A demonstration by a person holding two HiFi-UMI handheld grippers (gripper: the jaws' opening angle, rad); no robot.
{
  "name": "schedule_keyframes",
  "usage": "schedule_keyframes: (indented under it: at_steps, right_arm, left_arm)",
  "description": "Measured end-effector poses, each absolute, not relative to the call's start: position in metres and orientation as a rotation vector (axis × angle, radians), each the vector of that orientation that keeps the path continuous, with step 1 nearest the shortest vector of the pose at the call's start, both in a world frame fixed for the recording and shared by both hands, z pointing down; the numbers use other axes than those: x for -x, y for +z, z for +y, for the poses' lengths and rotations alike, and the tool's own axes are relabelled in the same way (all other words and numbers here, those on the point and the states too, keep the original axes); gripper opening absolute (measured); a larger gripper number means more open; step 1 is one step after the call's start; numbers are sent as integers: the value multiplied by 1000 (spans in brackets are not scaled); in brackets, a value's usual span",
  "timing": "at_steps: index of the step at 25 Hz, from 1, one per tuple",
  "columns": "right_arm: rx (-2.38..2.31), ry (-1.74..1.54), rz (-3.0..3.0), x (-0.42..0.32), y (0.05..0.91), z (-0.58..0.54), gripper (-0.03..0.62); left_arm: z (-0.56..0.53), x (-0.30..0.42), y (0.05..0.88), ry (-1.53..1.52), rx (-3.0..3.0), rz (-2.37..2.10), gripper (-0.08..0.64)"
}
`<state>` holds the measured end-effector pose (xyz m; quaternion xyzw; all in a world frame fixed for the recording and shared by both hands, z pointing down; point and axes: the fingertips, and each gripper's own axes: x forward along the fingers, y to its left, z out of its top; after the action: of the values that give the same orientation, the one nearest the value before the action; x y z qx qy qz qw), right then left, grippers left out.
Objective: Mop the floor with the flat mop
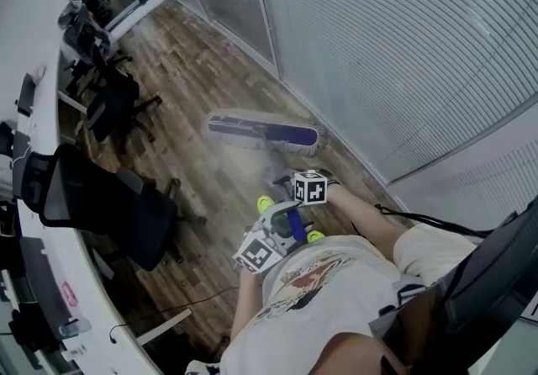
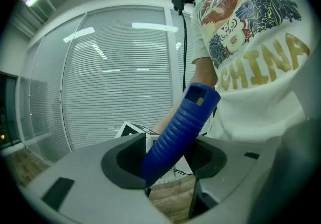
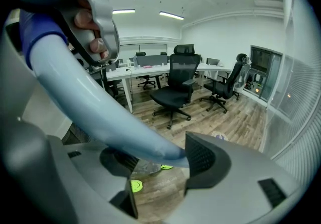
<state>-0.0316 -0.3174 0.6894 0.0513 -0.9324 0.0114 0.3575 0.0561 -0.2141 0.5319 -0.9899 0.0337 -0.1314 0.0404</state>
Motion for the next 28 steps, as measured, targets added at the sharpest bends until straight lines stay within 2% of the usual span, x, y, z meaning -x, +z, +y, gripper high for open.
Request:
schedule_keyframes:
  at_steps: [9,21,28]
  right_arm:
    - [-134,65,-2412,16,674,-204,238]
    - [-187,115,-2388,72,672,-17,239]
    - [-225,228,-2450,70,661,78,247]
  left_arm:
    - [-102,-72,516,-450,3046,34,218]
    - [84,-6,506,-367,3108,108,218]
    - [175,-10,497,-383,3147,110,219]
